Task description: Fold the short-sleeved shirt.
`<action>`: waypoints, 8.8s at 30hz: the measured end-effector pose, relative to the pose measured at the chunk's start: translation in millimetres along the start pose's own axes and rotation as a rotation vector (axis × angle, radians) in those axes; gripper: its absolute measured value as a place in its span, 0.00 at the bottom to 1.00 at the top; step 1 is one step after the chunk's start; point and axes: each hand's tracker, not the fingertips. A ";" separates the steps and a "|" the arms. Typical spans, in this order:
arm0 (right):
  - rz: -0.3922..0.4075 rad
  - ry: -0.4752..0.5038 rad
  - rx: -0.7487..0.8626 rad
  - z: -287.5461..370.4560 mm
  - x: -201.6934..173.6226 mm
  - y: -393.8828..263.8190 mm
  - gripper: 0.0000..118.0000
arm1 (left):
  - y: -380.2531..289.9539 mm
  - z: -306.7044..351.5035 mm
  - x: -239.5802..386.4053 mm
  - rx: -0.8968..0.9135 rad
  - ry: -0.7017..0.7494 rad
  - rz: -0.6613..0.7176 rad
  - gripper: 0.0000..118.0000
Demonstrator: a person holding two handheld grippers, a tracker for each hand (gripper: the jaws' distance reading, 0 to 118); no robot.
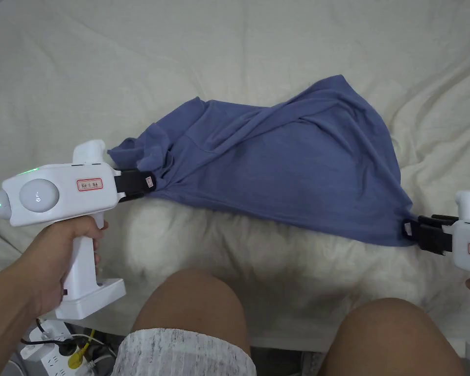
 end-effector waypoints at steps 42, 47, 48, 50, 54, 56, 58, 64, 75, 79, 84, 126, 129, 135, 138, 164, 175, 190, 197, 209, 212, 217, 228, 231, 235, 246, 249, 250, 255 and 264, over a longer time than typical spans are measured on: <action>-0.069 -0.081 0.147 90.0 10.9 -9.2 0.01 | 67.5 32.1 -29.0 0.009 -0.055 -0.084 0.23; -0.076 -0.093 0.144 89.1 15.9 -9.6 0.01 | 74.8 13.7 -27.5 -0.029 -0.067 -0.064 0.41; -0.076 -0.095 0.142 88.6 16.4 -9.6 0.01 | 74.7 9.4 -27.6 -0.049 -0.061 -0.058 0.41; -0.077 -0.097 0.141 87.5 16.8 -9.1 0.01 | 74.0 0.2 -26.4 -0.099 -0.053 -0.070 0.41; -0.071 -0.092 0.136 84.9 15.9 -6.9 0.01 | 74.3 -12.7 -25.1 -0.144 -0.001 -0.089 0.41; -0.064 -0.082 0.129 81.0 18.0 -6.6 0.01 | 74.5 -15.6 -26.4 -0.160 0.003 -0.072 0.30; -0.053 -0.078 0.125 77.9 16.1 -5.5 0.01 | 73.2 -16.3 -28.1 -0.150 0.005 -0.061 0.02; -0.030 -0.037 0.097 64.0 15.2 -4.3 0.01 | 65.5 -8.0 -42.2 -0.104 -0.015 0.024 0.01; 0.014 0.044 -0.020 28.3 17.6 -16.8 0.45 | 28.8 26.3 -61.9 -0.002 -0.120 0.152 0.01; 0.007 0.054 -0.022 17.7 19.5 -25.5 0.61 | 22.1 28.4 -64.5 0.000 -0.129 0.161 0.01; 0.059 -0.003 -0.021 -4.8 17.3 -29.3 0.61 | 19.9 31.1 -61.7 0.008 -0.136 0.165 0.01; -0.007 0.113 0.538 146.4 -44.5 157.4 0.05 | 144.8 204.7 48.1 0.464 -0.343 0.170 0.00; -0.013 0.119 0.586 166.1 -49.2 189.4 0.05 | 175.8 221.6 62.5 0.498 -0.347 0.145 0.01; -0.009 0.127 0.634 199.7 -57.5 255.9 0.05 | 242.3 251.2 96.9 0.572 -0.325 0.108 0.01; -0.002 0.119 0.657 212.7 -62.8 289.2 0.05 | 272.4 259.5 111.3 0.615 -0.304 0.090 0.00; -0.043 0.086 0.758 185.1 -8.4 587.1 0.05 | 584.0 202.3 216.8 0.764 -0.266 0.111 0.00; -0.029 0.045 0.804 160.4 6.2 648.4 0.05 | 640.1 170.5 228.5 0.806 -0.281 0.066 0.01; -0.086 0.065 0.712 76.5 41.7 576.6 0.05 | 565.8 102.5 187.4 0.694 -0.349 0.042 0.01; -0.126 0.089 0.653 51.0 58.3 514.5 0.05 | 489.4 76.3 149.1 0.633 -0.382 0.067 0.01; -0.152 0.147 0.569 59.0 61.5 370.5 0.05 | 329.3 95.7 96.0 0.567 -0.434 0.105 0.00; -0.170 0.161 0.563 69.0 56.0 330.1 0.05 | 282.4 107.2 82.7 0.578 -0.445 0.116 0.00; -0.196 0.189 0.537 86.3 44.5 253.9 0.05 | 195.3 125.9 59.3 0.576 -0.468 0.170 0.01; -0.234 0.197 0.445 99.0 30.9 115.9 0.05 | 54.3 159.1 27.5 0.462 -0.411 0.166 0.01; -0.231 0.193 0.418 101.0 25.4 90.2 0.05 | 28.8 165.3 23.3 0.413 -0.389 0.148 0.01; -0.234 0.202 0.390 104.0 14.6 59.5 0.05 | -0.7 171.6 19.4 0.370 -0.364 0.152 0.01; -0.223 0.190 0.307 106.1 -2.7 -1.6 0.05 | -62.4 171.2 -5.1 0.288 -0.319 0.216 0.01; -0.217 0.172 0.266 92.7 0.7 -12.1 0.05 | -68.6 155.2 -11.4 0.247 -0.288 0.220 0.01; -0.217 0.163 0.247 86.6 1.7 -15.4 0.05 | -70.4 148.2 -14.1 0.228 -0.283 0.226 0.01; -0.215 0.144 0.172 58.7 8.8 -31.0 0.05 | -78.2 117.7 -21.7 0.146 -0.236 0.239 0.01; -0.202 0.102 0.082 30.1 25.1 -52.4 0.06 | -88.2 83.7 -34.0 0.034 -0.143 0.214 0.01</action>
